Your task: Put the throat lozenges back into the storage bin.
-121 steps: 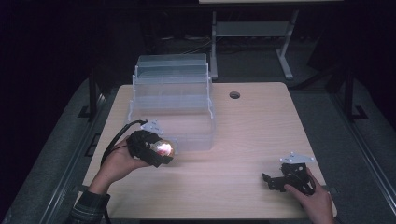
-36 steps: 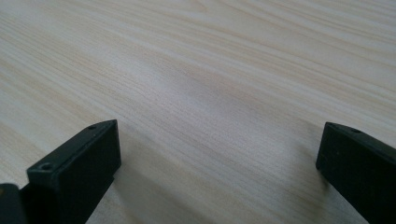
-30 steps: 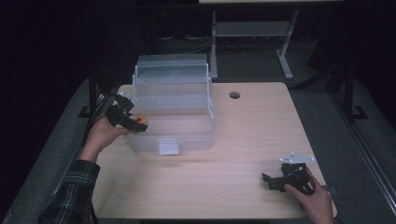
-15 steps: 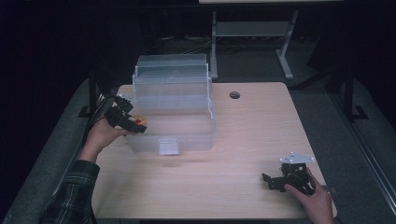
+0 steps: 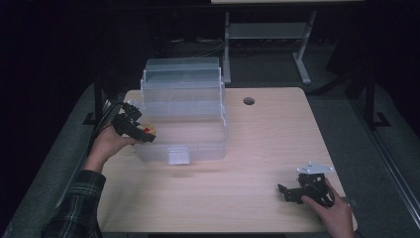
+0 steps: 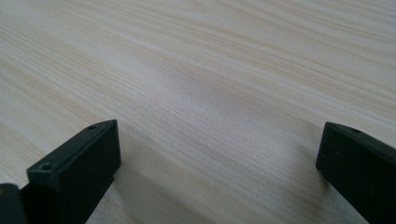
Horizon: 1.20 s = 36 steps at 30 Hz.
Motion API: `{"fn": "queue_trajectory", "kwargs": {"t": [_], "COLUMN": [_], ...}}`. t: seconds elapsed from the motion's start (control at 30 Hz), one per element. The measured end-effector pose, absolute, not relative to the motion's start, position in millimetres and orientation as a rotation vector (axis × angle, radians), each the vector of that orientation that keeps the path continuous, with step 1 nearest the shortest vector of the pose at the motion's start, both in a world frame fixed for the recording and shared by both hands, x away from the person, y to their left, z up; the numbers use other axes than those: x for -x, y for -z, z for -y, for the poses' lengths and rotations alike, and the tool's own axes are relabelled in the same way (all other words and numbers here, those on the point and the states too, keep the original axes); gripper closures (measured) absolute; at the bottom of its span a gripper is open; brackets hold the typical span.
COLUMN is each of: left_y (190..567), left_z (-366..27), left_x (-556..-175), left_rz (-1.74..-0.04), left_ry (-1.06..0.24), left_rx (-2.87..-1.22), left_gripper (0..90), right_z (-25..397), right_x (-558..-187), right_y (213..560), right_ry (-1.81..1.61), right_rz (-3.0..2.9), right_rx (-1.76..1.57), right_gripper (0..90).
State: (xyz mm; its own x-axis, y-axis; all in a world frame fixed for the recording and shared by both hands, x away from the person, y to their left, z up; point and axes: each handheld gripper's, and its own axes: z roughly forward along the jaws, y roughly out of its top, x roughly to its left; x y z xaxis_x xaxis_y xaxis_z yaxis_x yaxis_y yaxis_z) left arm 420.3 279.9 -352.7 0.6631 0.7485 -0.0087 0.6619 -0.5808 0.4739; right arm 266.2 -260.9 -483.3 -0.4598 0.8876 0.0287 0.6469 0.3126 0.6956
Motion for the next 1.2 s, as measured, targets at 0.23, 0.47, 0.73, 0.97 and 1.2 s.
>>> {"fn": "queue_trajectory", "kwargs": {"t": [0.23,0.47,0.73,0.97,1.2], "left_y": [351,347,343,342,341], "left_z": [-282,-283,-287,-296,-302], "left_x": [-420,-415,-402,-388,-373], "left_rz": [-1.099,-1.086,-1.075,-1.066,-1.055], "left_ry": [-0.273,-0.287,-0.305,-0.317,-0.341], "left_rx": [-2.423,-2.410,-2.378,-2.344,-2.339], "left_gripper": [18.6,18.7,18.9,19.0,19.0], "right_z": [261,261,261,261,261], "right_x": [-266,-266,-266,-266,-266], "right_y": [483,483,483,483,483], "right_ry": [-0.924,-0.924,-0.924,-0.924,-0.924], "right_rz": [-2.225,-2.225,-2.225,-2.225,-2.225], "right_rx": [-1.371,-1.371,-1.371,-1.371,-1.371], "right_gripper": [0.0,0.0,0.0,0.0,0.0]}}
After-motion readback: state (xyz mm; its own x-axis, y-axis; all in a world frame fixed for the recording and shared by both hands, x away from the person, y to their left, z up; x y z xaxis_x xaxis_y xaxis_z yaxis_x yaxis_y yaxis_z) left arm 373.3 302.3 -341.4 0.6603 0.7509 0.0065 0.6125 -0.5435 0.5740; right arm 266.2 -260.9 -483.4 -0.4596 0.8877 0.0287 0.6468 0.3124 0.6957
